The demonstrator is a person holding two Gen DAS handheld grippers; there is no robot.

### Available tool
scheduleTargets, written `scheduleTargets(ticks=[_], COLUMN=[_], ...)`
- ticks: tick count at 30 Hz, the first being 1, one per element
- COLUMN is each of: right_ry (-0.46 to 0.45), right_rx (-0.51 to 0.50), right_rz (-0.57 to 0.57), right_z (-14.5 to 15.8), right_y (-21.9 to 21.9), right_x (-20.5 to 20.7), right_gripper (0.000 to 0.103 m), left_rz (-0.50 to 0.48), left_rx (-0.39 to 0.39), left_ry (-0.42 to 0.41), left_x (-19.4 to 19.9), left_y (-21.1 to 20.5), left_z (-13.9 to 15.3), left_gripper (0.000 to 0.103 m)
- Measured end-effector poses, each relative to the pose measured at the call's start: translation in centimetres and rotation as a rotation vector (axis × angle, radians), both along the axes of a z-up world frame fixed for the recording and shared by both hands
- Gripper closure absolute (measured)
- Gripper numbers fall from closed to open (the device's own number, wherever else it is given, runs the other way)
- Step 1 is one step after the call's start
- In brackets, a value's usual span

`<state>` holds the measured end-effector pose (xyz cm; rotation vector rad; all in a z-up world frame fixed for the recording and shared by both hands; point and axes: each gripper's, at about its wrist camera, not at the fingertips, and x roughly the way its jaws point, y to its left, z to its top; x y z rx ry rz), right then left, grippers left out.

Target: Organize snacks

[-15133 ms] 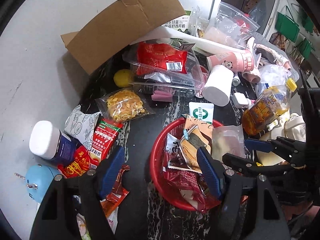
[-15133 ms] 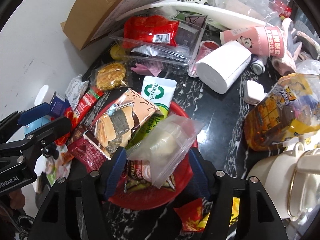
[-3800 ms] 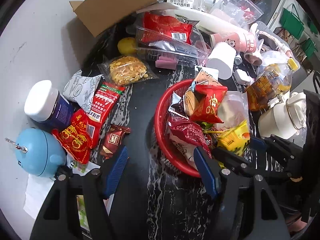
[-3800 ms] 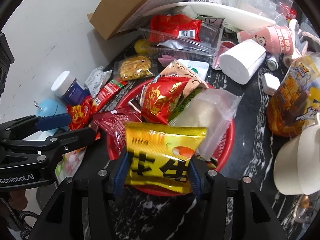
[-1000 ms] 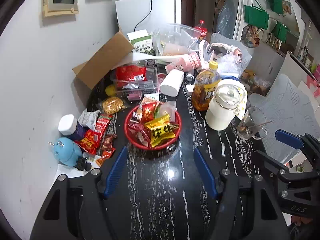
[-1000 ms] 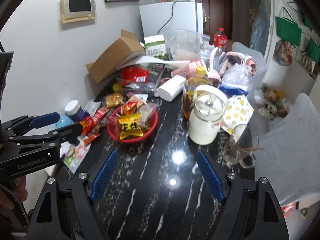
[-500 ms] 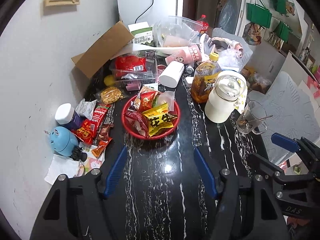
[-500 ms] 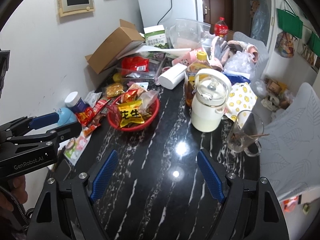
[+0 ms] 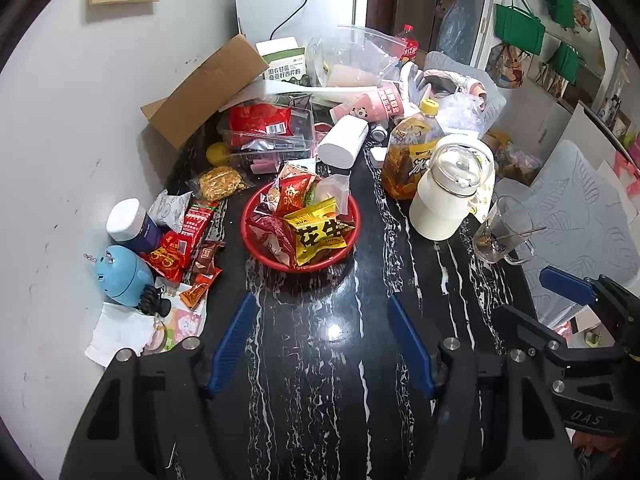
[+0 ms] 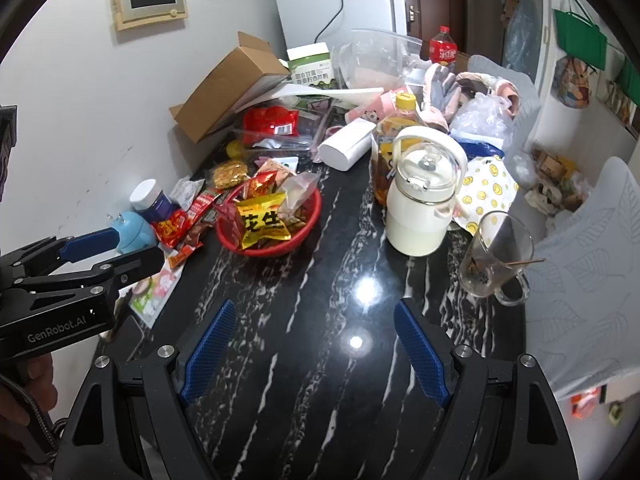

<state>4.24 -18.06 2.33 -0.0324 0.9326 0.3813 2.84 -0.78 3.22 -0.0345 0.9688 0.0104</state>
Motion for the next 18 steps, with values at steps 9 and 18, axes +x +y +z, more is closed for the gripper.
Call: scheduleTargets(ticks=[9, 18], right_ry=[0.006, 0.004], right_rx=[0.006, 0.003], right_rz=[0.000, 0.001], right_z=[-0.15, -0.11], right_y=[-0.06, -0.10], right_x=[-0.11, -0.29], right_gripper=[0.021, 0.021], left_rz=[-0.001, -0.003], left_rx=[0.000, -0.007], left_ry=[0.001, 0.002], left_x=[-0.05, -0.34], left_y=[-0.06, -0.12], left_z=[-0.03, -0.10], left_gripper=[0.035, 0.035])
